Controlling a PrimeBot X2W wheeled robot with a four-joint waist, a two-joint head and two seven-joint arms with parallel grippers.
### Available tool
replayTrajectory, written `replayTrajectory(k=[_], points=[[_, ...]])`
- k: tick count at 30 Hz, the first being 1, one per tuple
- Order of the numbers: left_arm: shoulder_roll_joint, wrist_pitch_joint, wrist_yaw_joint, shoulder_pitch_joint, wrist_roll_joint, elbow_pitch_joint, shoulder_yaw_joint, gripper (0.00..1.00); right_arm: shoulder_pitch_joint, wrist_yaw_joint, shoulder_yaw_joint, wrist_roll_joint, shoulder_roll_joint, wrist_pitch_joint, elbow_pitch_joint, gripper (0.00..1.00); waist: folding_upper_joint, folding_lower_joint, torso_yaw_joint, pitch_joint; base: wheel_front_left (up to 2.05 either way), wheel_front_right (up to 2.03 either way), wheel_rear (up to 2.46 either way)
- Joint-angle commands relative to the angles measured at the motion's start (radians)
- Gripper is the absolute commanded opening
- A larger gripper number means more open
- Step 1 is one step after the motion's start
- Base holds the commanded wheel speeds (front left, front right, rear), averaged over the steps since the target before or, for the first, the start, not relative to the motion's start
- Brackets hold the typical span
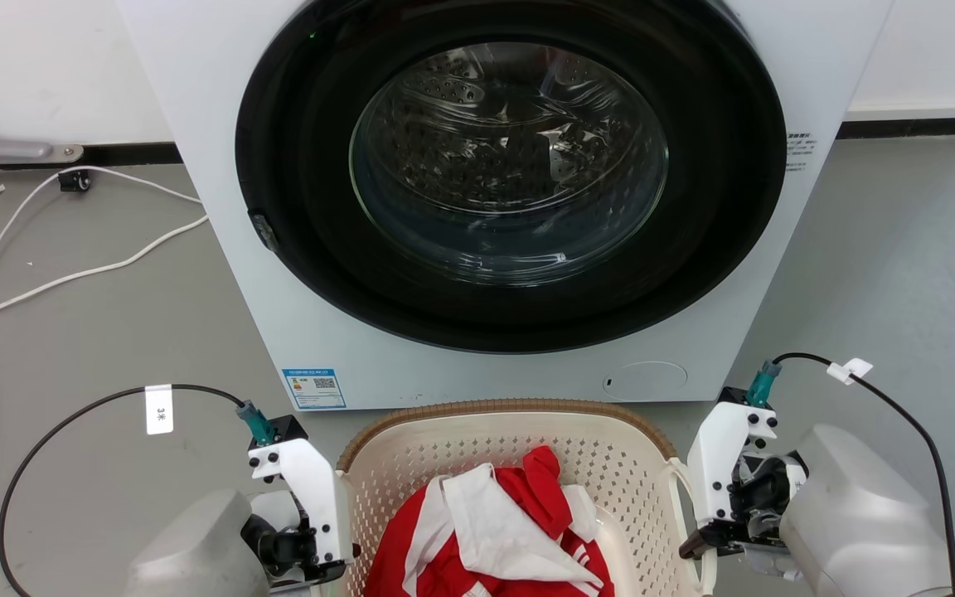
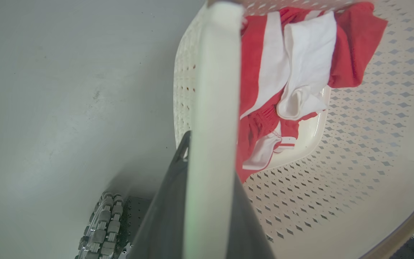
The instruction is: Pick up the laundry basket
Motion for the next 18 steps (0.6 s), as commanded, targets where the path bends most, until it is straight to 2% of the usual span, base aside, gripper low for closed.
replayTrajectory(k=[1, 18], points=[[-0.018, -0.001, -0.014, -0.003, -0.017, -0.020, 0.003, 0.00, 0.008, 0.008, -0.002, 0.019, 0.020, 0.004, -0.005, 0.00, 0.0000, 0.0000, 0.000, 0.000, 0.00, 0.00, 0.00], [-0.019, -0.007, -0.014, 0.006, -0.034, -0.023, -0.009, 0.00, 0.011, 0.008, 0.010, 0.033, 0.021, 0.004, -0.005, 0.00, 0.0000, 0.0000, -0.002, -0.001, 0.00, 0.00, 0.00]])
